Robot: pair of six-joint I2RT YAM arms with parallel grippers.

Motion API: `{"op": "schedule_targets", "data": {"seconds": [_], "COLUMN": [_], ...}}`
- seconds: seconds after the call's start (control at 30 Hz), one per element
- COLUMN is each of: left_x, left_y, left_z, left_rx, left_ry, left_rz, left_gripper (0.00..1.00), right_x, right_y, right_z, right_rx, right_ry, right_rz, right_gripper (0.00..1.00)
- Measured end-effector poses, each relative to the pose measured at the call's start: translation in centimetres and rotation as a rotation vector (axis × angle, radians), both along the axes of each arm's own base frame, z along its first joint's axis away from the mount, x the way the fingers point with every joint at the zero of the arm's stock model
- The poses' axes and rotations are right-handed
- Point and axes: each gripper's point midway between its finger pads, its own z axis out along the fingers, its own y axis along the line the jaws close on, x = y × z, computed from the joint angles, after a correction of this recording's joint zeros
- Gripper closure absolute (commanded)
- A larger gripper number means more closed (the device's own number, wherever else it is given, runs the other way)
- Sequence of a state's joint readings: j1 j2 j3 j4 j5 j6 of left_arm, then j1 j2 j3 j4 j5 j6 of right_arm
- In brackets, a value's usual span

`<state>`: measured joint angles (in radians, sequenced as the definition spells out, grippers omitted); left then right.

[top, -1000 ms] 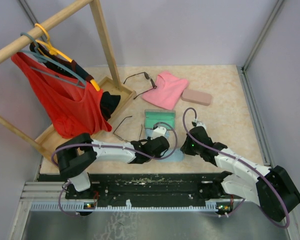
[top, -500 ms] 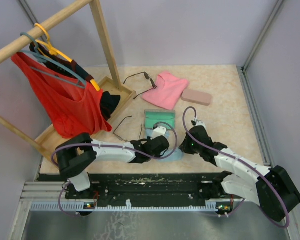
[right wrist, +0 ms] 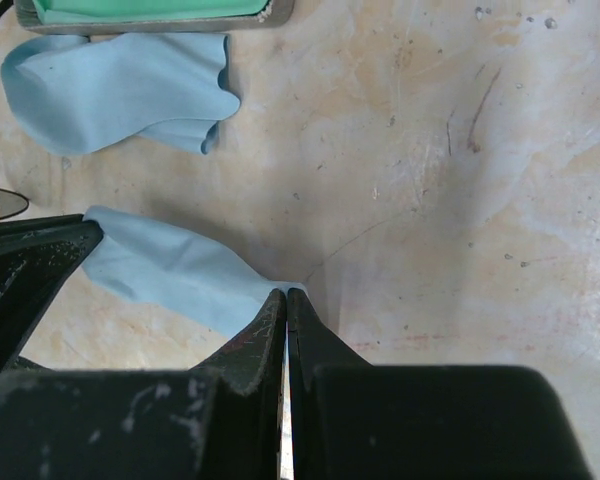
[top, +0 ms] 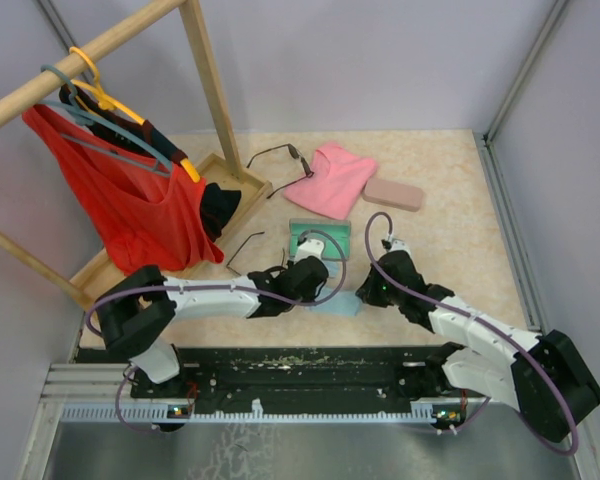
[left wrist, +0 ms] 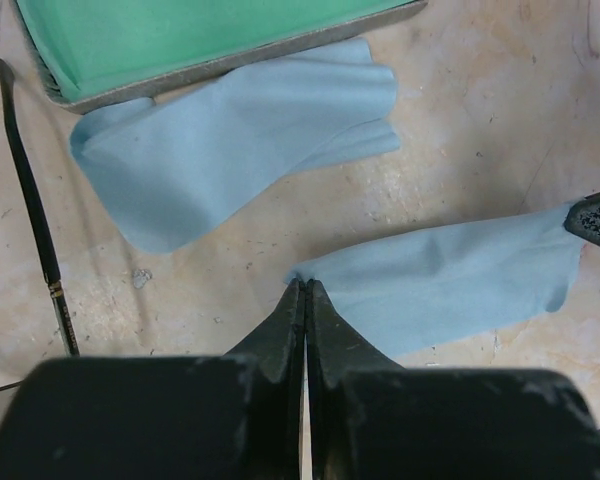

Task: Organize the sunglasses
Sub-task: Pick up the glasses cleaning cloth from the center of the board, then place the glasses cleaning cloth in the sunglasses case.

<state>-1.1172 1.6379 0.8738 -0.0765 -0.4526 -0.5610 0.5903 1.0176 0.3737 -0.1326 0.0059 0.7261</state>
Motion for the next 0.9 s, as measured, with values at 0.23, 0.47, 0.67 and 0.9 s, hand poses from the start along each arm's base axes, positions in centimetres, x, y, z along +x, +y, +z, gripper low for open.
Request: {"op": "schedule_targets", "data": {"seconds": [0.23, 0.47, 0.67, 0.9], "left_x": [0.8, 2.6, 4.6, 6.5], "left_y": [0.6, 1.5, 2.5, 2.8], "left_z": [0.6, 1.1, 2.0, 2.9], "left_rx": [-0.022, -0.046, -0.072, -0.087], "left_ry": [-0.003, -0.012, -0.033, -0.056], "left_rz": [0.004, 0.028, 0.053, 0.060], "left_gripper": [0.99, 0.99, 0.99, 0.99], "right_x": [0.6, 2.5, 5.0, 7.9], "right_y": [0.6, 2.0, 3.2, 4.3], "right_z": [-0.1, 1.0, 2.5, 3.4], "right_rx": [0.016, 0.038, 0.048, 0.029], "right_ry": [-0.009, -0.036, -0.084, -0.115], "right_rz": [0.008, 0.010, -0.007, -0.023], "right_gripper": [1.00, 1.00, 1.00, 1.00]}}
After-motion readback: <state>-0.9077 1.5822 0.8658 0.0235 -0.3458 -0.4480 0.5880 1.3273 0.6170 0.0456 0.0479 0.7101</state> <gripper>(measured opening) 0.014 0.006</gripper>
